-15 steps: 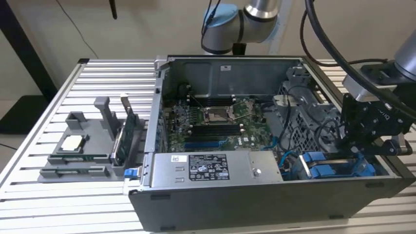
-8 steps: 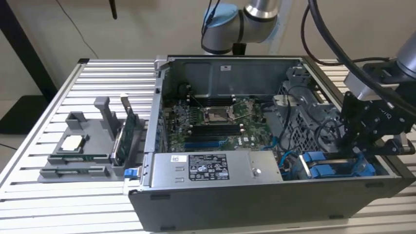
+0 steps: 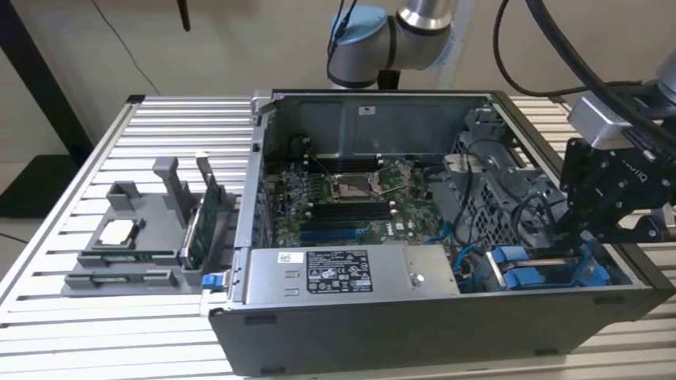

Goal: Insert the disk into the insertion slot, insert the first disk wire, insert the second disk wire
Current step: 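Insert the first disk wire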

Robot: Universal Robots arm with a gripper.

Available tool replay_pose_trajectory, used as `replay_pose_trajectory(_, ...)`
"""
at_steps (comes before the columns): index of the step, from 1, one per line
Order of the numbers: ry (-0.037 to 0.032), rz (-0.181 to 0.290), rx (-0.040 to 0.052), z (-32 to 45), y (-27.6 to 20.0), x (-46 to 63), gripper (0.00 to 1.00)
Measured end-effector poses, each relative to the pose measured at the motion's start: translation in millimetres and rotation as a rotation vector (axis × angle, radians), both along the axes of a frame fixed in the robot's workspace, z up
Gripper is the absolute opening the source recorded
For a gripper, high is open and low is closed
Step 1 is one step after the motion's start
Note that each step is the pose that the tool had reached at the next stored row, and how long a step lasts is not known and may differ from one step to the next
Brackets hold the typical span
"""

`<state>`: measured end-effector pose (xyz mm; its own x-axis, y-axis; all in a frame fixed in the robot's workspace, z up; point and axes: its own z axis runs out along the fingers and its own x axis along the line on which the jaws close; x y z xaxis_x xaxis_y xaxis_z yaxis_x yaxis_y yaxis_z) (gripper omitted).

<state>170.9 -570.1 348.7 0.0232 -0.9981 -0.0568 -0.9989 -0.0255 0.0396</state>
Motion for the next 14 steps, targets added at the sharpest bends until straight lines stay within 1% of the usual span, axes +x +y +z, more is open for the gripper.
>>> replay_pose_trajectory(14,0.0,0.0,0.0,23.0,0.0,0.1,0.27)
